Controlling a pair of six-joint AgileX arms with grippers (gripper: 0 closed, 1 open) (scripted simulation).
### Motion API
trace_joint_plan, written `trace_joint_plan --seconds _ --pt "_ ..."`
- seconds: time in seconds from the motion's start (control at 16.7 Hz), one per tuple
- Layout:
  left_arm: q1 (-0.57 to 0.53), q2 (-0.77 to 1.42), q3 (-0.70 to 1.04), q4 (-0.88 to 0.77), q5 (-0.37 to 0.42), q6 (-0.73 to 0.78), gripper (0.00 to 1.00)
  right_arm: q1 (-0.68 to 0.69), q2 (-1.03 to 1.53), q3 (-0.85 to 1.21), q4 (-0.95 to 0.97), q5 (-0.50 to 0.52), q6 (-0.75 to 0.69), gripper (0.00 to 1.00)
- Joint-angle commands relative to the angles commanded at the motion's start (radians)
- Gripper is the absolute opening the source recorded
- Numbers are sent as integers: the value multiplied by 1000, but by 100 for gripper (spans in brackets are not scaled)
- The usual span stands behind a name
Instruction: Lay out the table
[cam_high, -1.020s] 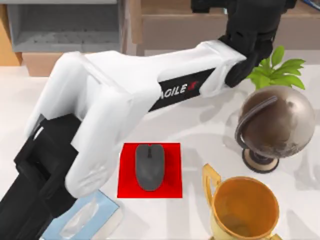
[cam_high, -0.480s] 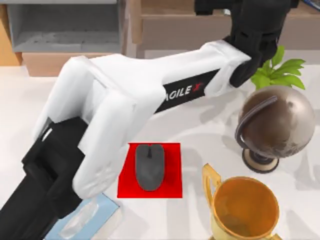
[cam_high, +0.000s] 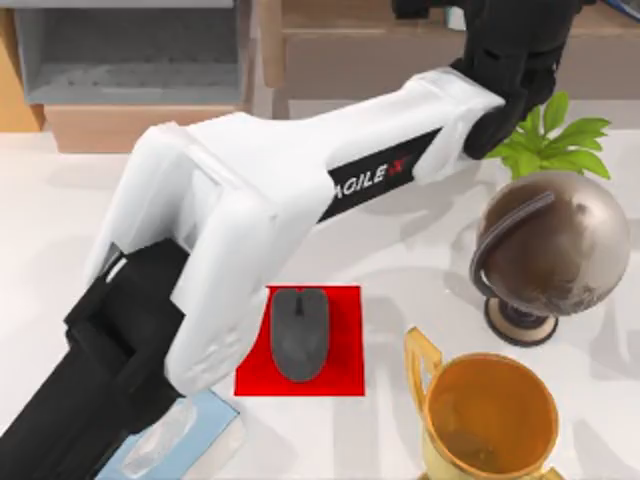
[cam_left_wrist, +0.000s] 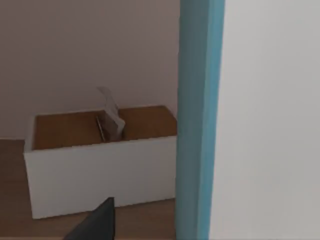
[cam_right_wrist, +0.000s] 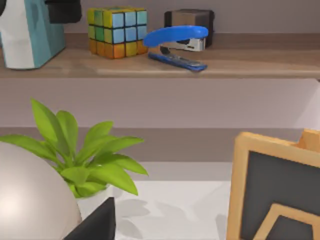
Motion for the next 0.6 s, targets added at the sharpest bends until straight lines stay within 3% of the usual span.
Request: trace_joint_plan --seconds 0.12,0.6 --pt "0 0 0 0 0 0 100 0 0 0 0 0 0 100" --pt "0 0 0 0 0 0 40 0 0 0 0 0 0 100"
